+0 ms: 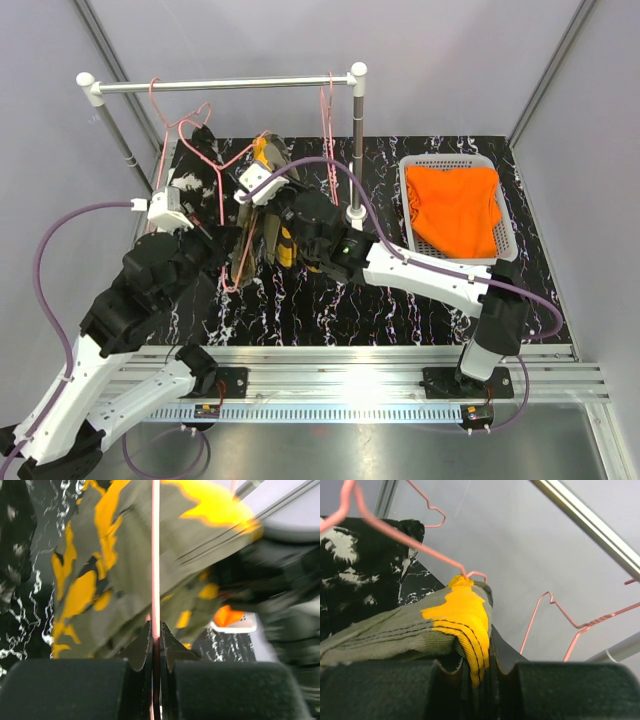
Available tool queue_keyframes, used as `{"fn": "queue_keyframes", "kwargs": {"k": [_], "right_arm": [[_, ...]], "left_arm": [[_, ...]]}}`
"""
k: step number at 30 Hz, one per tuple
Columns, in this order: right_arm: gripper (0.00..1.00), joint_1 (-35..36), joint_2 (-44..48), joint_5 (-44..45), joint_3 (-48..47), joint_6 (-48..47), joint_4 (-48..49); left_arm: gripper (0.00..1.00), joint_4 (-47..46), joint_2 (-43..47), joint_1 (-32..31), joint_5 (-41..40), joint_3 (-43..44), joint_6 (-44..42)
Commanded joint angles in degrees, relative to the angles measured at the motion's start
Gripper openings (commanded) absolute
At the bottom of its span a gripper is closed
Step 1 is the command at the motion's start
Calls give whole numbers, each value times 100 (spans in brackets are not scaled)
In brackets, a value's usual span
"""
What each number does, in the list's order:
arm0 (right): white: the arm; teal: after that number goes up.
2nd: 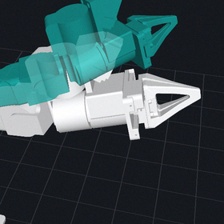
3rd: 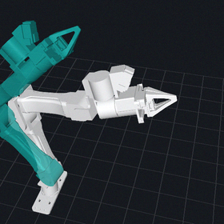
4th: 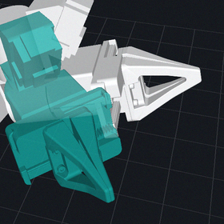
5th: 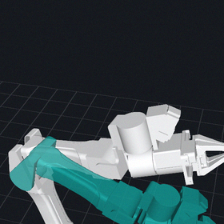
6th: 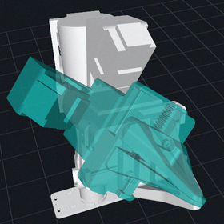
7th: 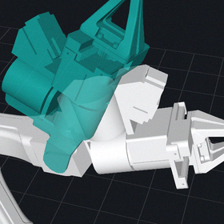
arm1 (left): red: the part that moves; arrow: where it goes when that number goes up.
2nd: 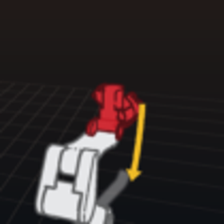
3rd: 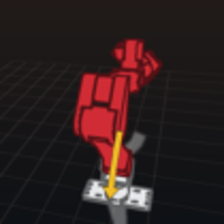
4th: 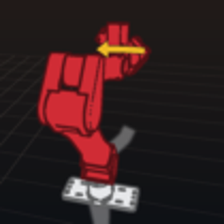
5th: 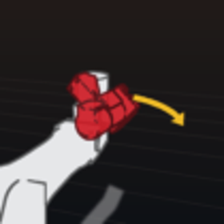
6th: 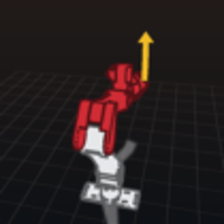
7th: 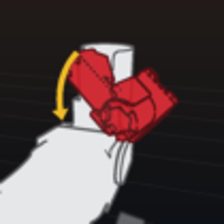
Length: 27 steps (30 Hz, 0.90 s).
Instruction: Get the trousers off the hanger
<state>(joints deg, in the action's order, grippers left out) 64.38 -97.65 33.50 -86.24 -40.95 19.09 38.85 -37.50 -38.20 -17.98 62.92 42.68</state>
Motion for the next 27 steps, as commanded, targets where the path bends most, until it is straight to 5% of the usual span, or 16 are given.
{"fn": "queue_keyframes", "kwargs": {"k": [1,9,18,27], "right_arm": [[0,-110,589,184,-858,-97,763],[0,-110,440,183,-2150,-141,158],[0,-119,44,368,-5023,148,-1801],[0,-110,1017,500,-4818,290,-2086]], "left_arm": [[0,-378,207,-21,-57,-244,135],[0,-519,673,-30,180,-1508,628],[0,-370,770,-30,-65,-1976,654],[0,-570,699,-30,92,-2081,618]]}}
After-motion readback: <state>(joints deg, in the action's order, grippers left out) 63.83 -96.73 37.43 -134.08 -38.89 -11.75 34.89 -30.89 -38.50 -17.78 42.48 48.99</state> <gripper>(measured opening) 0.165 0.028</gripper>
